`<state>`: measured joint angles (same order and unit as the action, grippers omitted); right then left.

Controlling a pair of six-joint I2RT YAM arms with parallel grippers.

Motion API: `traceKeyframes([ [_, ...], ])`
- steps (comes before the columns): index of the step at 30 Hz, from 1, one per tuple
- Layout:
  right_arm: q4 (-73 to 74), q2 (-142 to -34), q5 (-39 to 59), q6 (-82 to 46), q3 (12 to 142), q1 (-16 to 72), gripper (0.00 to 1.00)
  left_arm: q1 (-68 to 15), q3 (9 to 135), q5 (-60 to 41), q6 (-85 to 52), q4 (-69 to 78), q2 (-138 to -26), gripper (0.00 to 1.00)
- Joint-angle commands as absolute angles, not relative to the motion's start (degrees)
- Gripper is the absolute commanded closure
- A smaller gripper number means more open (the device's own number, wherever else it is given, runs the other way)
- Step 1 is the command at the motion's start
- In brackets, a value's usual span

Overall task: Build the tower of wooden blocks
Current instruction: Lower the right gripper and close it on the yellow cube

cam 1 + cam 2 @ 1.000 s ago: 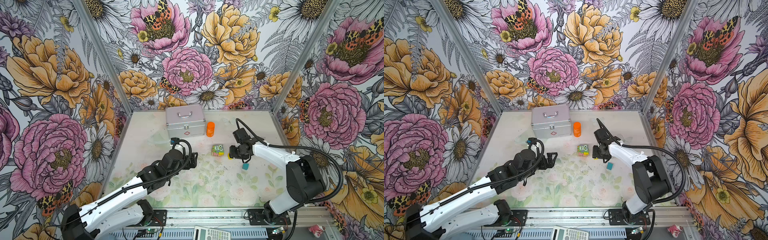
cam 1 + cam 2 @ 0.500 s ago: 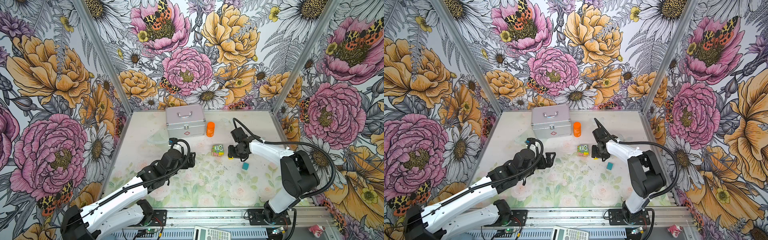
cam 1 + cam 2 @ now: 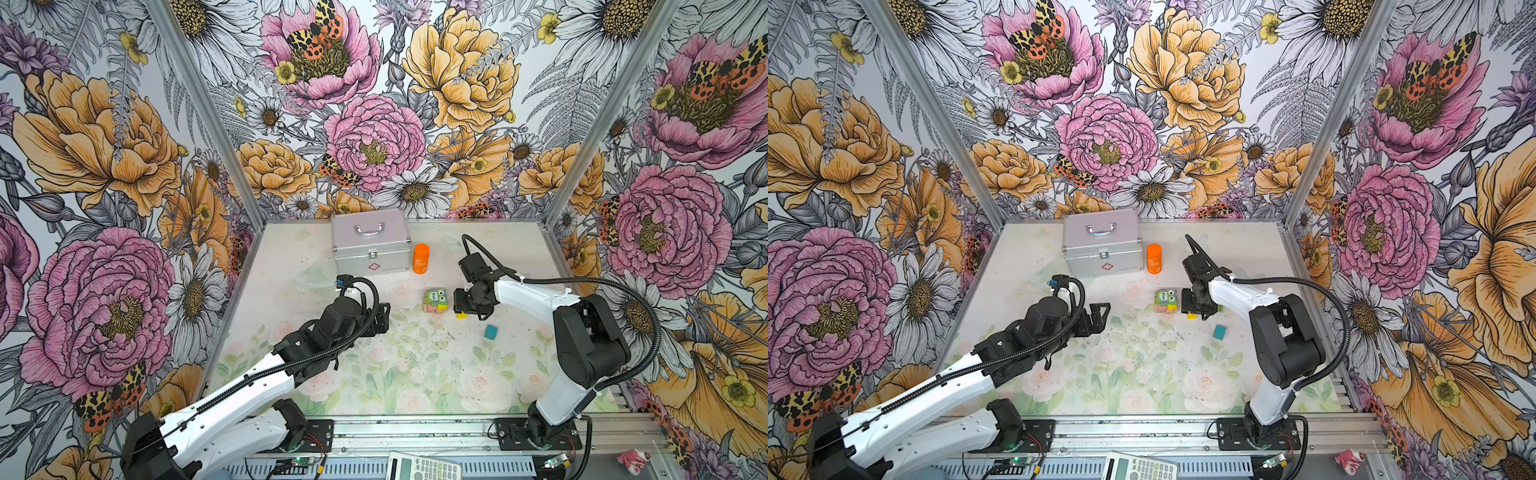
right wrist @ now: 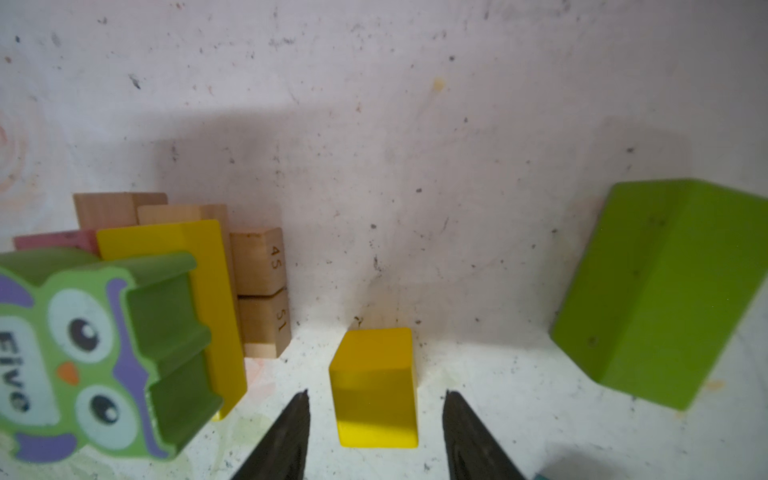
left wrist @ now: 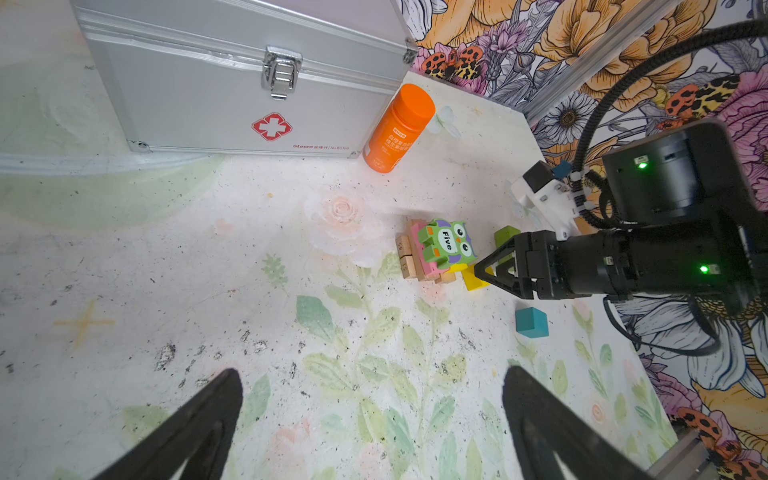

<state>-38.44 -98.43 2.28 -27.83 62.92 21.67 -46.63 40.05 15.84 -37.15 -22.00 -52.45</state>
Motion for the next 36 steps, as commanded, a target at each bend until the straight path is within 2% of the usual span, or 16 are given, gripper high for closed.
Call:
traceKeyframes([
  [1,-37.97,-98.88,2.47,-27.25,64.45,21.45,0.48,-45.99,39.55,14.81,-37.0,-20.45,-51.94,0.01],
  [15,-37.97,-100.38,1.62,-27.33,64.95,21.46,0.55,-45.66,39.44,14.23,-37.44,-20.41,-51.93,0.01],
  [28,-37.97,-101.0,0.9,-27.95,64.78,21.48,0.56,-45.53,38.43,14.24,-38.05,-20.47,-50.91,0.01],
  [36,-37.97,-101.06,0.72,-28.01,65.21,21.45,0.62,-45.48,37.97,14.15,-38.23,-20.44,-50.01,0.01],
])
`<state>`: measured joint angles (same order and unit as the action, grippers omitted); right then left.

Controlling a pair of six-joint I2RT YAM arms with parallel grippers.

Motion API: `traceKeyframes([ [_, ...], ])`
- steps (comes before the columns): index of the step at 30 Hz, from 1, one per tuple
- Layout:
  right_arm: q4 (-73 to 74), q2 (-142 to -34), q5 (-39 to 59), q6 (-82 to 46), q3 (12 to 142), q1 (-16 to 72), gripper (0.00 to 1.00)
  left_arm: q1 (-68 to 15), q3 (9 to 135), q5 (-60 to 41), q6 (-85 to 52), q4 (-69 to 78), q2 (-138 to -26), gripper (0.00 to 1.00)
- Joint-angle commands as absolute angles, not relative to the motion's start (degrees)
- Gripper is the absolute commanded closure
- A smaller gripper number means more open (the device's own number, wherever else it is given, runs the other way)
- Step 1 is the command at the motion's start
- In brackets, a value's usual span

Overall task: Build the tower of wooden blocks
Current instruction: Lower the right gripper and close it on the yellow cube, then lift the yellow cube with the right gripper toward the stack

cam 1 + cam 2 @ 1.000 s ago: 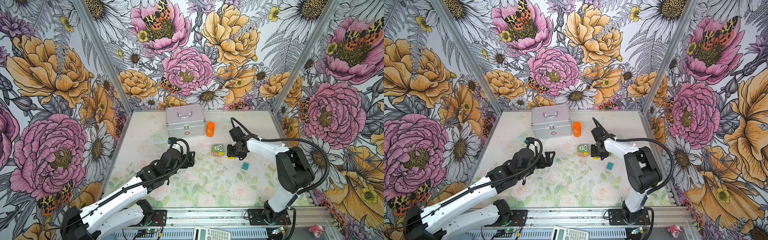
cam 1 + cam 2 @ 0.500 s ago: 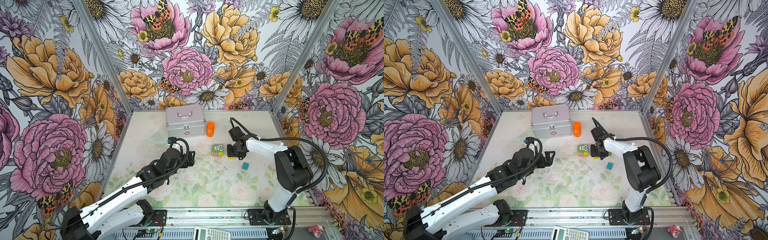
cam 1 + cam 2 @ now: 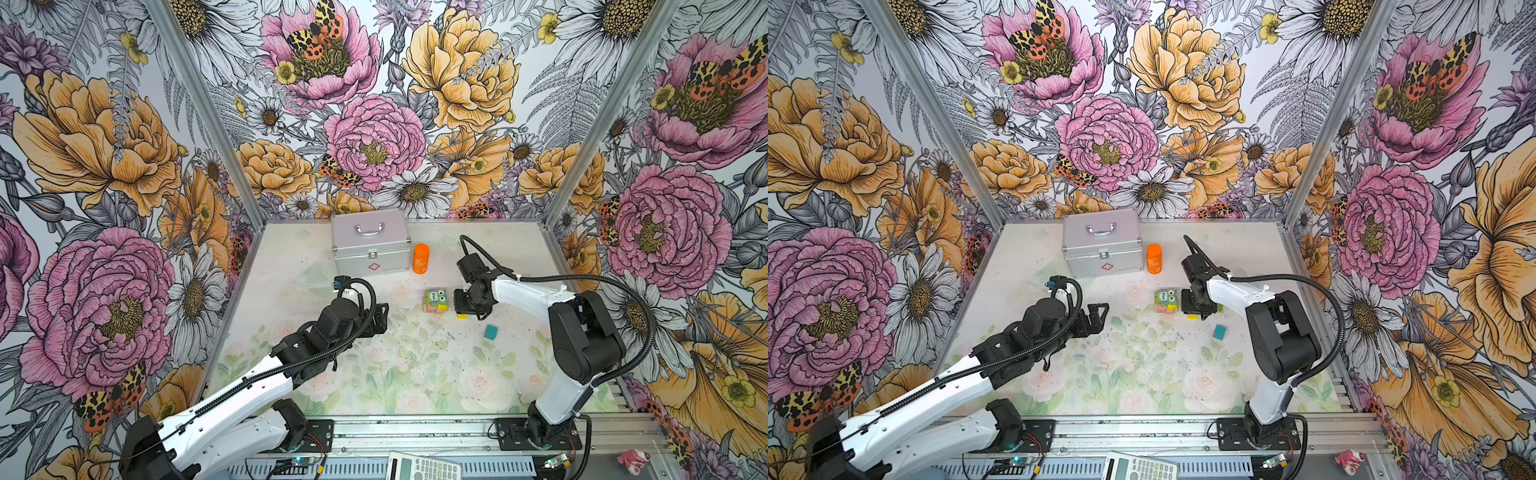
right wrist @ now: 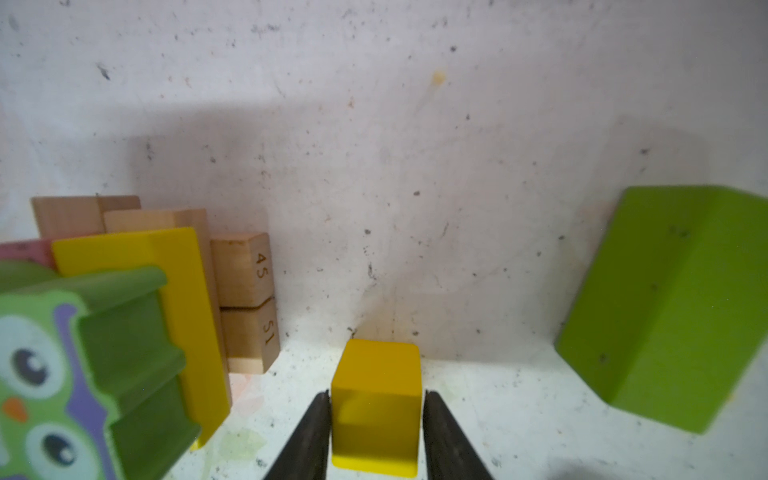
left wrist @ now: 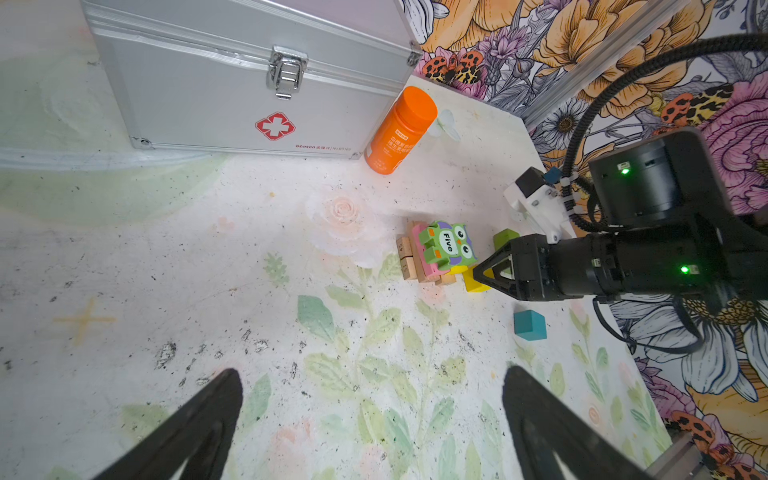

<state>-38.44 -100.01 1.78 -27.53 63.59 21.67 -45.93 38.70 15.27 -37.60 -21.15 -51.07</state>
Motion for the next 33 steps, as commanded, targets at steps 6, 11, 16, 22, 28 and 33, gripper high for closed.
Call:
traceKeyframes([
  [6,-37.96,-101.26,0.97,-28.12,65.15,21.45,0.65,-45.53,37.53,14.03,-38.41,-20.63,-49.26,0.01],
  [11,-38.14,-99.57,1.14,-28.46,64.52,21.45,0.65,-45.59,37.44,13.97,-38.5,-20.59,-48.96,0.01],
  [16,-39.17,-97.98,0.73,-28.48,64.38,21.45,0.65,-45.49,37.35,13.79,-38.5,-20.51,-48.96,0.01],
  [22,-40.49,-96.15,0.37,-28.55,64.2,21.45,0.65,-45.55,36.68,14.09,-38.88,-20.81,-47.88,0.01],
  [28,-42.15,-93.73,-0.34,-28.63,64.17,21.45,0.65,-45.45,35.24,14.82,-39.38,-20.83,-45.82,0.01],
  [33,-43.84,-91.32,-0.51,-29.02,64.4,21.45,0.65,-45.44,35.07,13.87,-39.2,-20.74,-45.2,0.01],
])
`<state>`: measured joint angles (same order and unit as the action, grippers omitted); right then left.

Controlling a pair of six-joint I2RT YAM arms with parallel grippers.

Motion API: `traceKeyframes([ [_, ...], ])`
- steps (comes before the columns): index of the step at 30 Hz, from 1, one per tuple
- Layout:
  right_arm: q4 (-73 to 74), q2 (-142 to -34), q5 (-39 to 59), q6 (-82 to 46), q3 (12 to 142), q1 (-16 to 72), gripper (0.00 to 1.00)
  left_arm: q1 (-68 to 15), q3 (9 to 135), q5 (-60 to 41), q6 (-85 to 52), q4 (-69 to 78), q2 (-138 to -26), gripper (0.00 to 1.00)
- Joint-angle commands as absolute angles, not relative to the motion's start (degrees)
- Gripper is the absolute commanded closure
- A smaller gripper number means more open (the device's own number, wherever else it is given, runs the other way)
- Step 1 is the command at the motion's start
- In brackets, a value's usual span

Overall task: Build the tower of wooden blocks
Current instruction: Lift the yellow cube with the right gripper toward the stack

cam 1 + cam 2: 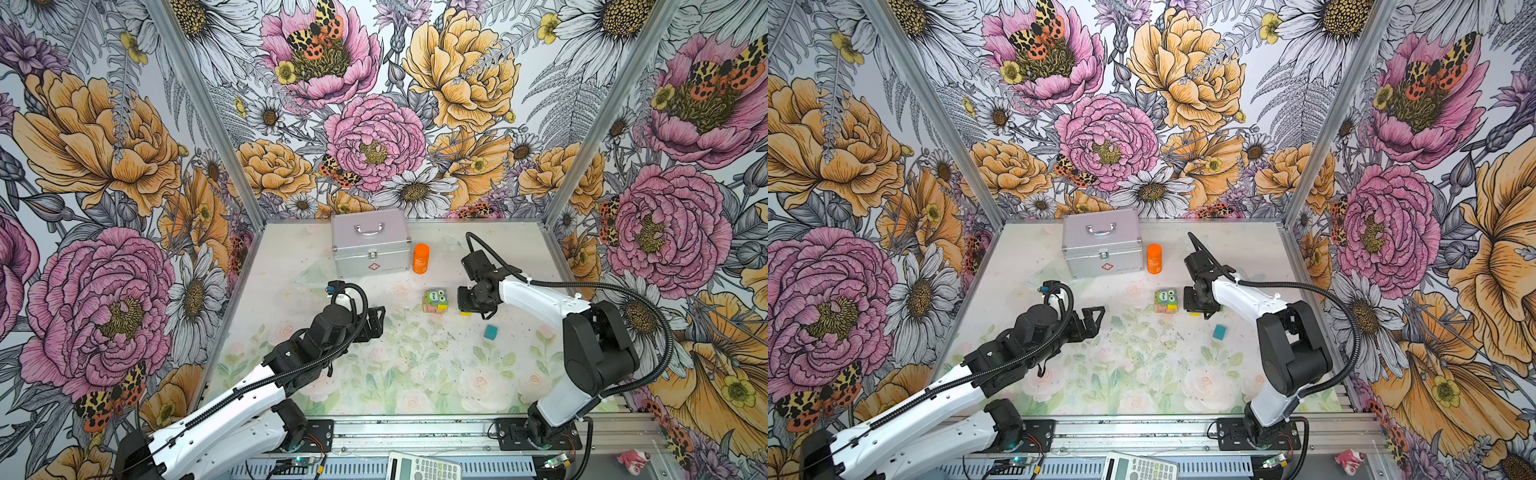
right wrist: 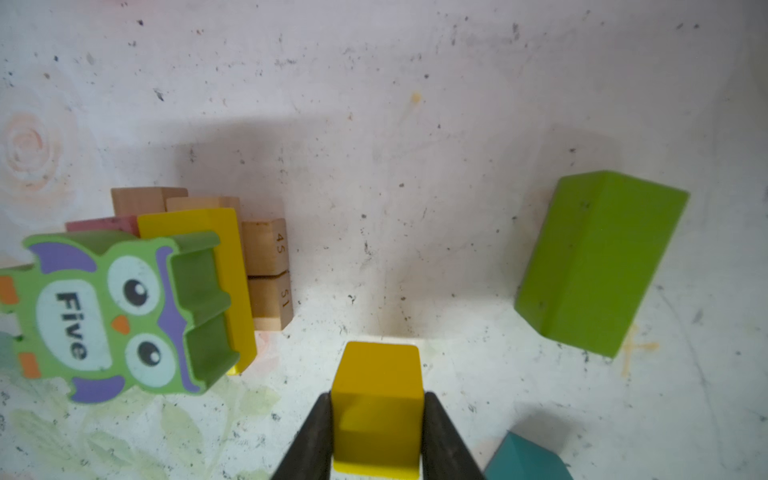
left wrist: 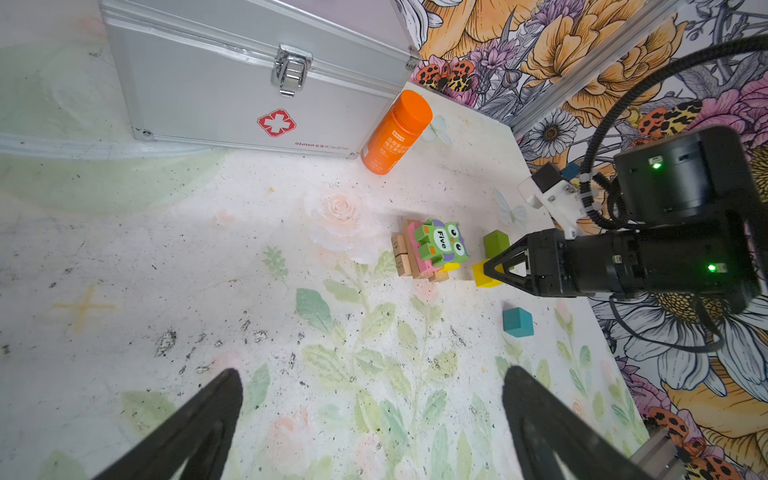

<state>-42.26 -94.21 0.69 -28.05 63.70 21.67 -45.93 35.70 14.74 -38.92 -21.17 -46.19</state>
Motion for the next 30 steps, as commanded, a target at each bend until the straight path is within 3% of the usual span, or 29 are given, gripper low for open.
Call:
traceKeyframes([
  [1,-44.17,-90.74,-0.58,-29.17,64.48,21.45,0.65,-45.31,34.99,13.89,-39.2,-20.91,-44.97,0.01],
  [13,-48.22,-87.6,-0.7,-30.23,69.69,23.57,0.65,-46.07,33.57,8.86,-39.51,-18.21,-44.82,0.01],
  [30,-50.8,-96.5,-2.1,-31.46,82.07,31.05,0.65,-50.84,34.01,4.17,-36.05,-17.68,-49.39,0.01],
])
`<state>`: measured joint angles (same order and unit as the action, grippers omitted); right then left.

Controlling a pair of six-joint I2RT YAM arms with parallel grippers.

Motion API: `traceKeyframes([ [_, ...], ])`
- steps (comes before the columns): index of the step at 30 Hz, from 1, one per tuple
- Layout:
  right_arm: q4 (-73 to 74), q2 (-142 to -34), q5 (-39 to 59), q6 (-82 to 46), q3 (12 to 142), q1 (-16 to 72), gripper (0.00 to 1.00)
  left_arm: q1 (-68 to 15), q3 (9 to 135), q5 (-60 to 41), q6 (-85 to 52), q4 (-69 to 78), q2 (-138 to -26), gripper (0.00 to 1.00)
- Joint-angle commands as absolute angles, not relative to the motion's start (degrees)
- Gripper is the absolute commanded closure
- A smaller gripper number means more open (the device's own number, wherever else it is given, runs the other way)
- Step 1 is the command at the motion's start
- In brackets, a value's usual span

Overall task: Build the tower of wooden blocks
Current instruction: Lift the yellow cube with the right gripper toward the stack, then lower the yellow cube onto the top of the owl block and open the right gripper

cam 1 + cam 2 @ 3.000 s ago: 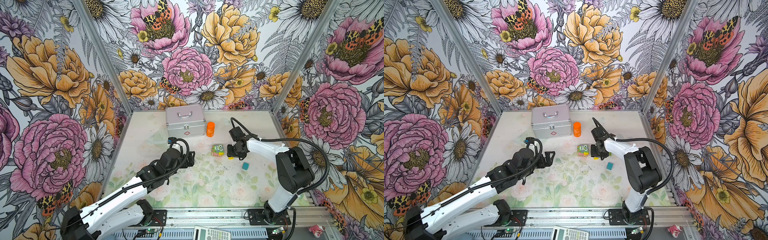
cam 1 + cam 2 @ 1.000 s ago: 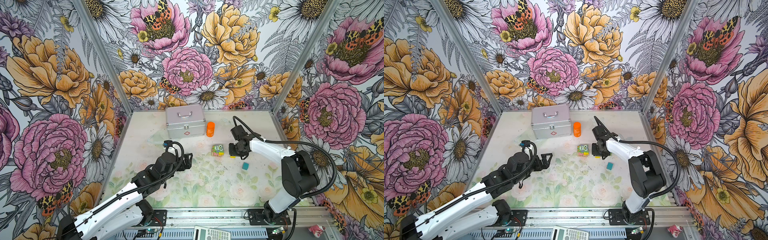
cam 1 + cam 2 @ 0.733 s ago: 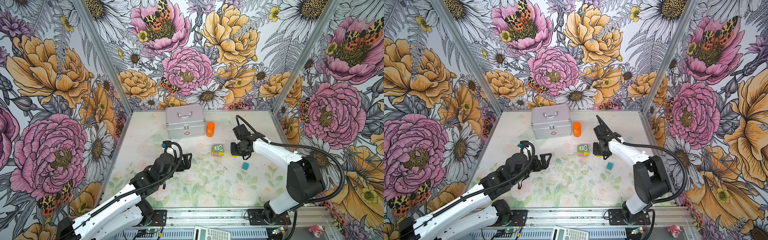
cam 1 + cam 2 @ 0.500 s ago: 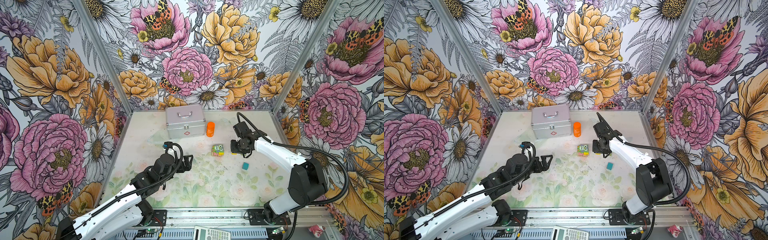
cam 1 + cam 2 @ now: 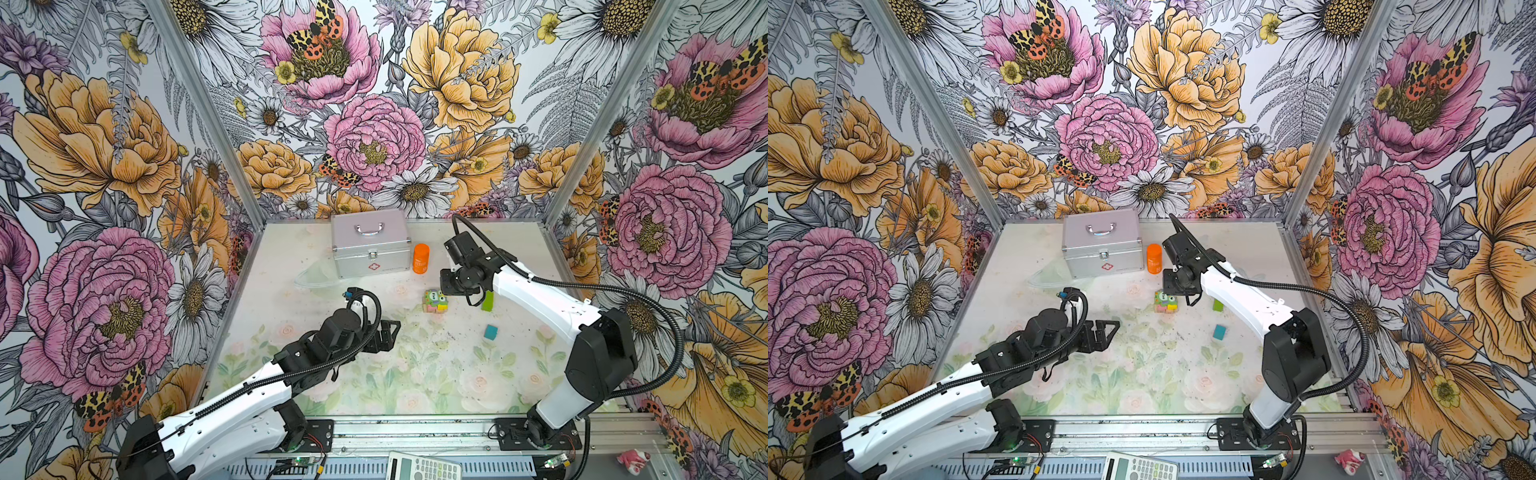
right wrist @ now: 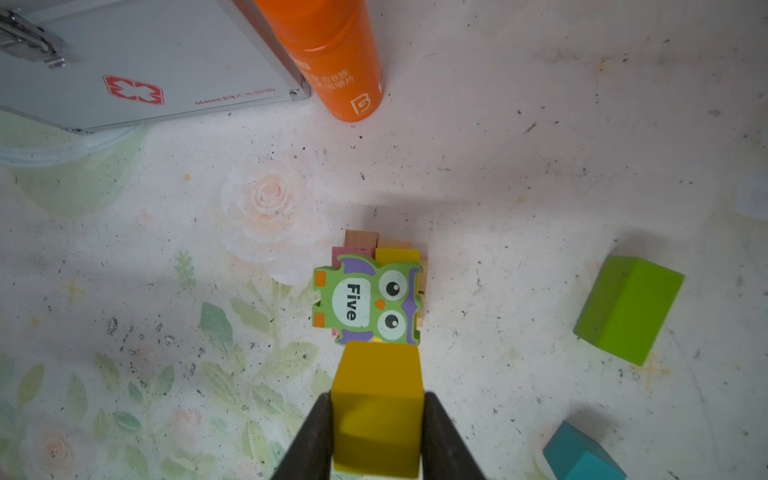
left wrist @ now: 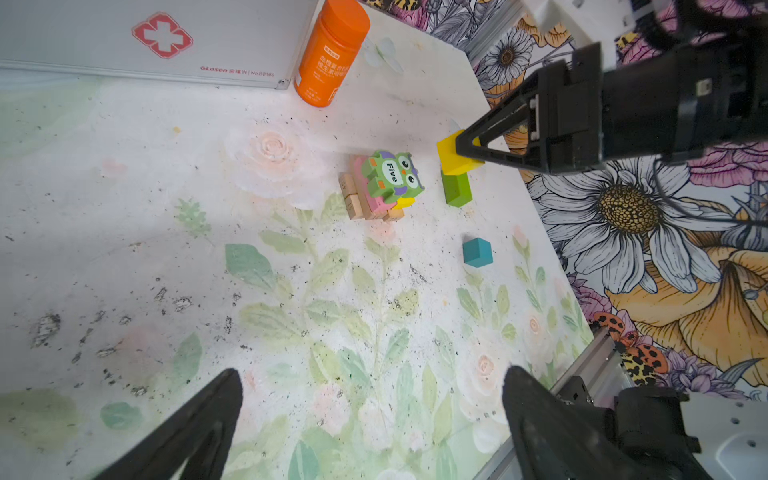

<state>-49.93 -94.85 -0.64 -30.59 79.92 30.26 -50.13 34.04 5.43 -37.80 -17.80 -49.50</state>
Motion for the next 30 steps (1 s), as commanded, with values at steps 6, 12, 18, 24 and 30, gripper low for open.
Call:
traceKeyframes([
  [6,-50.88,-99.87,-2.11,-31.68,84.04,32.34,0.65,-50.74,33.75,4.89,-35.43,-18.61,-48.28,0.01],
  [12,-50.98,-102.77,-1.85,-31.65,86.07,32.94,0.65,-50.55,33.4,5.45,-34.83,-19.6,-47.27,0.01],
  [18,-51.06,-104.75,-1.84,-31.51,87.36,33.05,0.65,-50.19,32.92,5.45,-34.65,-19.93,-46.32,0.01],
  [24,-51.14,-105.98,-1.93,-31.55,87.85,33.05,0.65,-49.33,32.7,5.13,-34.41,-20.29,-45.7,0.01],
  [30,-51.15,-106.78,-1.93,-31.36,88.52,33.05,0.65,-48.69,32.62,4.83,-34.37,-20.3,-45.62,0.01],
])
